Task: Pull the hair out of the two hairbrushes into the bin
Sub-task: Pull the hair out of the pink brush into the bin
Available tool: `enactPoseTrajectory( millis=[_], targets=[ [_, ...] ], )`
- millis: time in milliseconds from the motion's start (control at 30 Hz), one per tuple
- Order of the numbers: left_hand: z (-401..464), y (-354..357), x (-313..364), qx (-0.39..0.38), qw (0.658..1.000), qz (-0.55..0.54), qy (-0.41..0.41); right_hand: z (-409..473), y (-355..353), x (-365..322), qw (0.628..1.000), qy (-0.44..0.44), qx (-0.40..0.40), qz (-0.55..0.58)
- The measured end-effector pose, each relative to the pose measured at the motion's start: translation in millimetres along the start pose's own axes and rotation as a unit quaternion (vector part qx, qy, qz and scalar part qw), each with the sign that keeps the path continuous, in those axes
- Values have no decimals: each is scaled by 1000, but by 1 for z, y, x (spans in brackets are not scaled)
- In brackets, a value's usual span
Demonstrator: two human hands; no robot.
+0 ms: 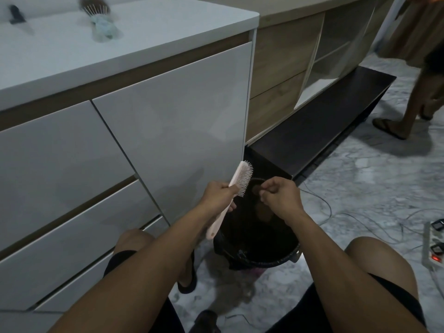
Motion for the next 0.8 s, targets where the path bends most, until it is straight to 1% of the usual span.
enactPoseTrajectory(
  millis=[200, 333, 533, 733, 800],
  targets=[
    [4, 1, -3, 0, 1000, -10, -3, 3, 9, 6, 1000, 17, -11, -12],
    [5, -1, -5, -15, 1000, -3, 16, 9, 17, 17, 995, 33, -59, -72],
    [9, -1, -12, -22, 1000, -11, 6, 8, 32, 26, 982, 28, -133, -130],
    [8, -1, -16, -50, 999, -8, -2, 9, 32, 27, 973, 19, -151, -174],
    [7, -1, -17, -58, 998, -5, -13, 10, 30, 25, 974, 31, -143, -176]
  ],
)
Point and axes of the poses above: each hand's wrist, its own z-axis towards the middle knuckle, its own y-axis out of the palm, x = y × z, the point moved 2 cm from there along z, towards the middle knuckle, and after that the axes turned 12 degrees about -z, right-handed, at the moved point
